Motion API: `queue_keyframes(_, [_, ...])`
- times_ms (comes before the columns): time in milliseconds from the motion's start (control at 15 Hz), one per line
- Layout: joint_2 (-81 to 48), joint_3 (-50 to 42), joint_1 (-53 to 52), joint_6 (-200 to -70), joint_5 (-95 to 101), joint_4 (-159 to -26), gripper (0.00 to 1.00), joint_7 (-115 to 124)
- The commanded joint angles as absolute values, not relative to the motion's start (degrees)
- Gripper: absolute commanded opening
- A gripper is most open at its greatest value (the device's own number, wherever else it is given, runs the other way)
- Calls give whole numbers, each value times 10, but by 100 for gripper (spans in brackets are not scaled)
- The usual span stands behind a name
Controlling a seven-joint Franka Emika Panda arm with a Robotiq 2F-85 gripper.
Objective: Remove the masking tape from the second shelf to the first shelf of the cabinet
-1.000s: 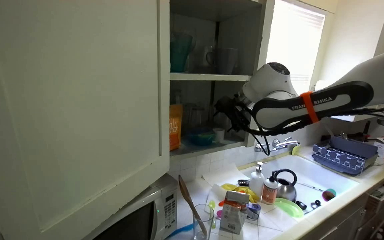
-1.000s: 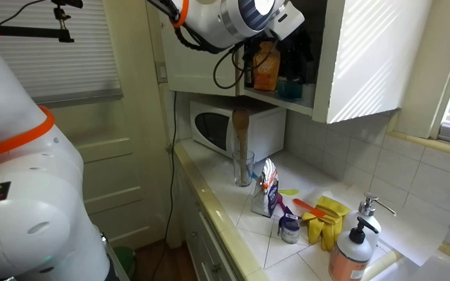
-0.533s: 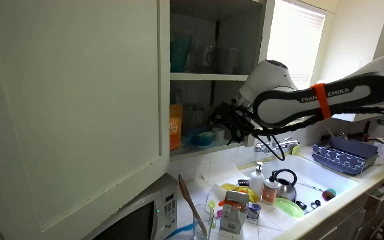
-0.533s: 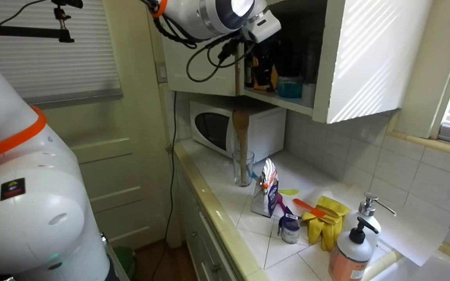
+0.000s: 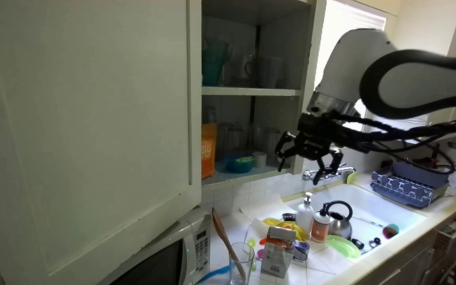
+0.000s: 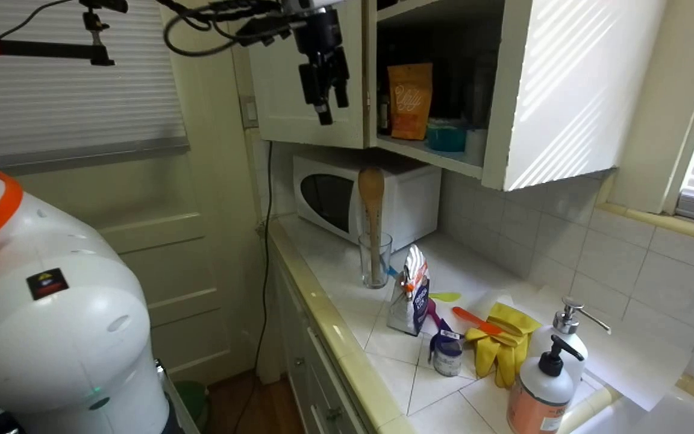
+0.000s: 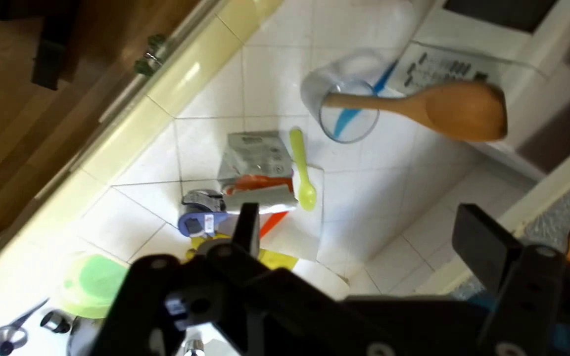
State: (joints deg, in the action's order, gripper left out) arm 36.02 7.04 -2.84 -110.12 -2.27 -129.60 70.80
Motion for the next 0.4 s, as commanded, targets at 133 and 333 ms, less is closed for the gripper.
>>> queue_keyframes(133, [403,83,-47,-864,-50,-1210,100,596])
queue_keyframes(333, [415,100,-22,-870,-48,-1212,100,585])
